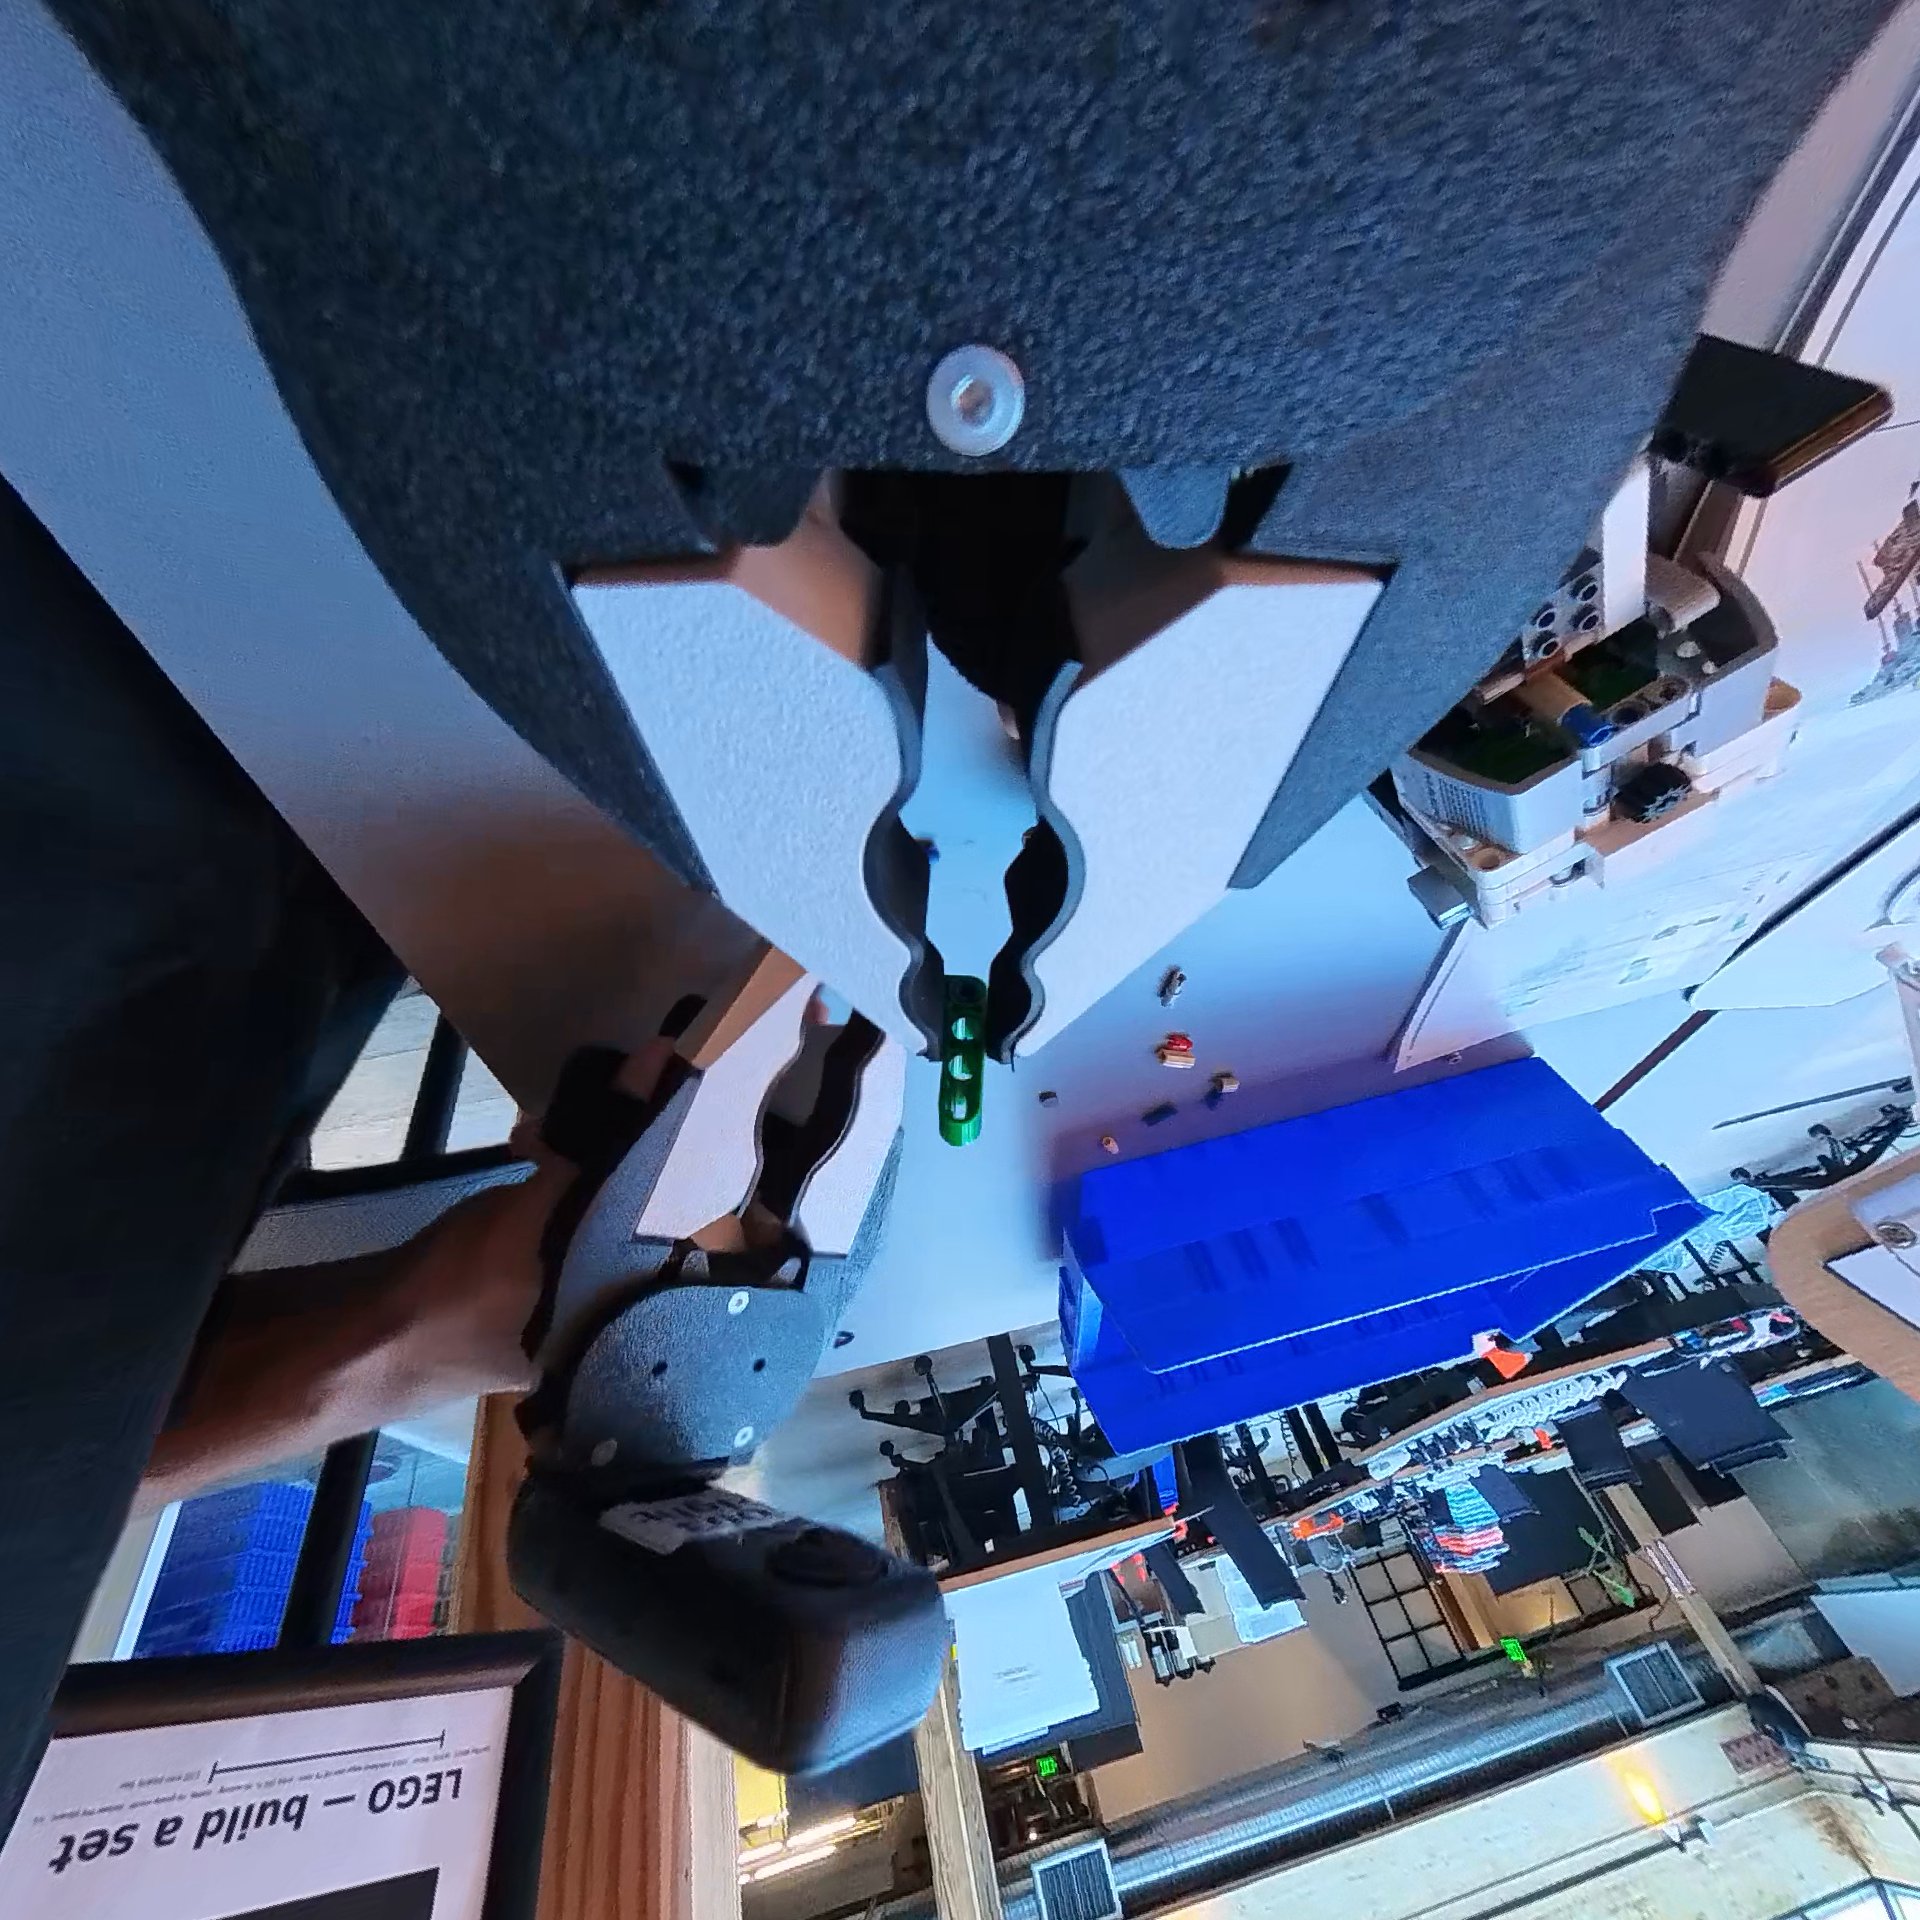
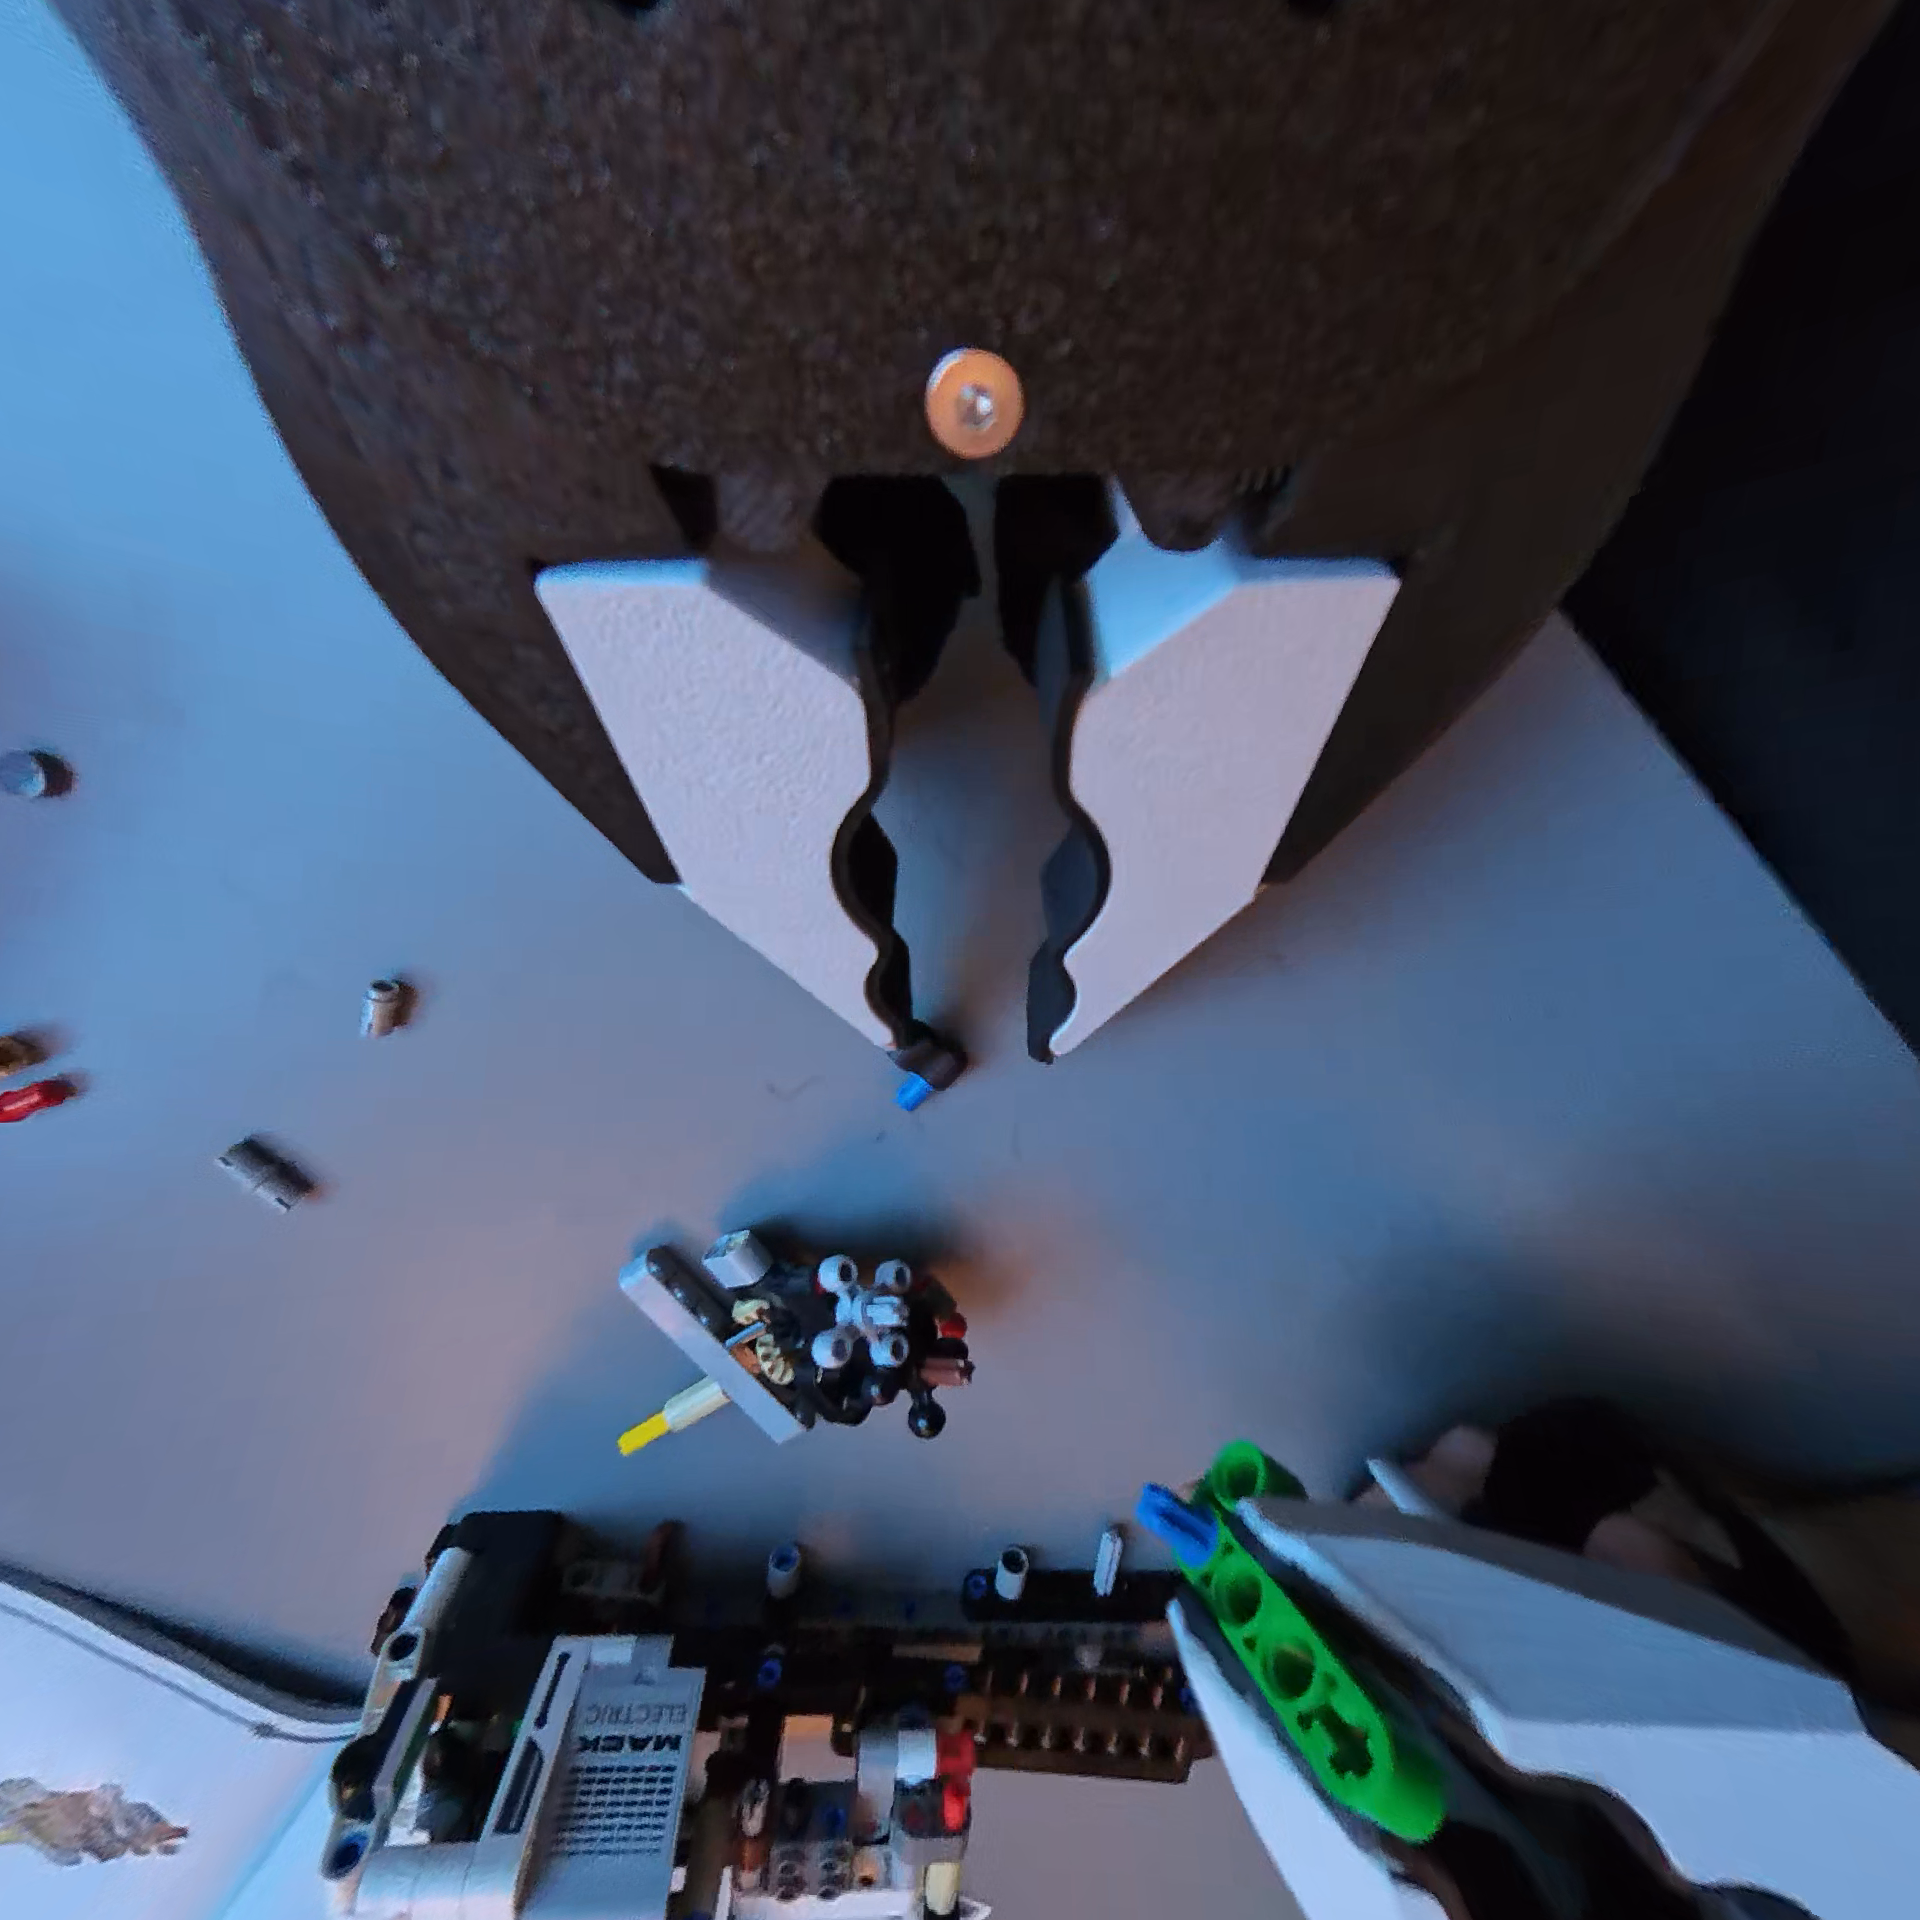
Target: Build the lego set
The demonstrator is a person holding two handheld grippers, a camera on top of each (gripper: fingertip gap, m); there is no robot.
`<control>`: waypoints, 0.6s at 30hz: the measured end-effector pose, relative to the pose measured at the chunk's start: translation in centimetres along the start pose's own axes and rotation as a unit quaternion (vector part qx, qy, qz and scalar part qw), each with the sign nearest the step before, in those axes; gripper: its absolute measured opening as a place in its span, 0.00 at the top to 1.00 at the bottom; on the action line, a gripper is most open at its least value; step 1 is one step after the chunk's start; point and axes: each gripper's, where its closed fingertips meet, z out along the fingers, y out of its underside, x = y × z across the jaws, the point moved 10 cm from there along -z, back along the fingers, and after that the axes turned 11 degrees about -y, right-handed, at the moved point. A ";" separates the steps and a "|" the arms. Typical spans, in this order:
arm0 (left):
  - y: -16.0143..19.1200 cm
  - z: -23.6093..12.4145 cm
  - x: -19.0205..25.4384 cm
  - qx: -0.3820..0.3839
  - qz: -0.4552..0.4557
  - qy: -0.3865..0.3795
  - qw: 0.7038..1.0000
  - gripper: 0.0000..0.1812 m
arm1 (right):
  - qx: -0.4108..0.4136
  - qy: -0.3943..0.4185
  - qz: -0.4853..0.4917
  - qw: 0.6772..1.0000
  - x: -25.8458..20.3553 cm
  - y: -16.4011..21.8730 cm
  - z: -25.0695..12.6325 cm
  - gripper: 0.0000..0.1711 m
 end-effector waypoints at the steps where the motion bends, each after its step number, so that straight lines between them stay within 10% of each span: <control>1: 0.0 0.0 0.0 0.001 -0.001 0.000 1.000 0.97 | -0.007 0.017 -0.011 1.000 0.1 0.0 0.3 0.86; 18: 0.0 -0.2 -0.5 0.010 -0.021 -0.002 1.000 0.97 | 0.009 0.100 -0.065 0.993 -1.1 -0.3 0.3 0.87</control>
